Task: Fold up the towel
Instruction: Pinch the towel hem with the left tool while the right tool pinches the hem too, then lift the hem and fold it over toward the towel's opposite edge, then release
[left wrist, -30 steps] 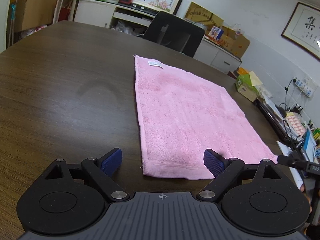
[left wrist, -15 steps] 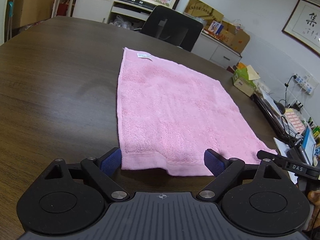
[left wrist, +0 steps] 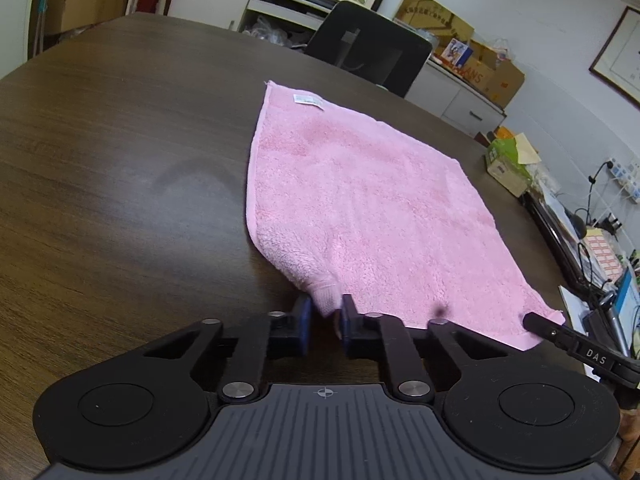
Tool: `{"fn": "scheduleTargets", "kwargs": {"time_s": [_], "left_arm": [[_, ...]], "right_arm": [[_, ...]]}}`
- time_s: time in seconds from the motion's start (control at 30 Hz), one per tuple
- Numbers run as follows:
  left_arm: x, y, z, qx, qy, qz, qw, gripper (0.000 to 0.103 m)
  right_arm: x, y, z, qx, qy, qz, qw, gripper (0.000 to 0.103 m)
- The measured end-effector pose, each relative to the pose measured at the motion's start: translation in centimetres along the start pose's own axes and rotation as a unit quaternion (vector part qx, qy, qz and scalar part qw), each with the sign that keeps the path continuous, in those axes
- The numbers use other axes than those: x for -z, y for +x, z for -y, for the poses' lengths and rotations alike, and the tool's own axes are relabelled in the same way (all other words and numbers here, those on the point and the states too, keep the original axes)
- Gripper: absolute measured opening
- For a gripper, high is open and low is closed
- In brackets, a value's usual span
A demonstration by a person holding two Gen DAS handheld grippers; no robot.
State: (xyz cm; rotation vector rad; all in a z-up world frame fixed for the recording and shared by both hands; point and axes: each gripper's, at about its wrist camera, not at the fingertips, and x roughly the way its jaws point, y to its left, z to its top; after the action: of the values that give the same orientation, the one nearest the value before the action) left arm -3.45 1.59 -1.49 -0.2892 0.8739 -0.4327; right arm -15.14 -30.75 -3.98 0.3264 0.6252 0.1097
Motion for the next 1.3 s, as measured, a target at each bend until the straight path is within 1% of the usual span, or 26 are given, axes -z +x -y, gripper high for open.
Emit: {"fn": "scheduleTargets", "kwargs": {"time_s": [0.13,0.27,0.3,0.4,0.57,0.63,0.73,0.8,0.83,0.93,0.97,1.07,1.13,1.2,1.23,1.3], "left_arm": [[0.4,-0.2,0.0,0.002,-0.004,0.009,0.9999,0.004],[1.1,-1.3,0.7,-0.001,0.024,0.034,0.9991,0.004],[1.4,-1.9,0.9,-0.002,0.036,0.044,0.9984,0.004],[1.7,-2.9,1.3,0.003,0.050,0.061,0.9969,0.004],[2.5,-4.7,1.7,0.015,0.061,0.083,0.9946,0.004],[3.2,-5.9,2.0,0.021,0.063,0.088,0.9939,0.004],[4.7,-8.9,2.6,0.042,0.068,0.099,0.9919,0.004],[5.0,-10.0,3.0,0.051,0.073,0.109,0.9901,0.005],[5.1,-10.7,3.2,0.057,0.076,0.116,0.9886,0.005],[4.3,-11.8,4.1,0.066,0.079,0.135,0.9855,0.005],[3.3,-11.8,4.6,0.063,0.080,0.144,0.9844,0.005],[0.4,-10.3,5.2,0.050,0.079,0.146,0.9848,0.005],[-1.7,-8.6,5.6,0.037,0.077,0.142,0.9862,0.005],[-3.4,-7.1,5.7,0.024,0.074,0.137,0.9875,0.005],[-4.3,-6.0,5.7,0.011,0.070,0.134,0.9885,0.005],[-6.1,-3.8,5.8,-0.007,0.075,0.129,0.9888,0.006]], "right_arm": [[0.1,-0.2,0.2,-0.004,0.010,0.002,1.000,0.008],[0.4,-0.5,0.1,-0.008,0.007,0.002,1.000,0.005],[0.5,-0.6,0.0,-0.008,0.006,0.003,1.000,0.005],[0.8,-1.2,-0.3,-0.005,-0.002,0.012,1.000,0.004],[1.5,-3.0,-0.1,-0.023,0.023,0.017,0.999,0.004],[1.9,-5.1,0.1,-0.042,0.040,0.028,0.998,0.004],[2.4,-8.0,0.4,-0.066,0.058,0.044,0.995,0.004],[2.8,-11.0,0.7,-0.098,0.083,0.068,0.989,0.004],[2.8,-11.4,0.7,-0.102,0.087,0.073,0.988,0.004],[2.1,-13.1,0.9,-0.124,0.112,0.102,0.981,0.004],[1.4,-13.1,0.9,-0.125,0.119,0.114,0.978,0.004],[-0.8,-11.9,0.6,-0.109,0.115,0.134,0.978,0.004],[-2.2,-10.8,0.5,-0.099,0.110,0.140,0.979,0.004],[-4.5,-8.1,0.8,-0.076,0.106,0.136,0.982,0.004],[-4.9,-7.4,0.9,-0.072,0.105,0.133,0.983,0.004],[-6.7,-4.3,1.4,-0.052,0.104,0.123,0.986,0.004]]}}
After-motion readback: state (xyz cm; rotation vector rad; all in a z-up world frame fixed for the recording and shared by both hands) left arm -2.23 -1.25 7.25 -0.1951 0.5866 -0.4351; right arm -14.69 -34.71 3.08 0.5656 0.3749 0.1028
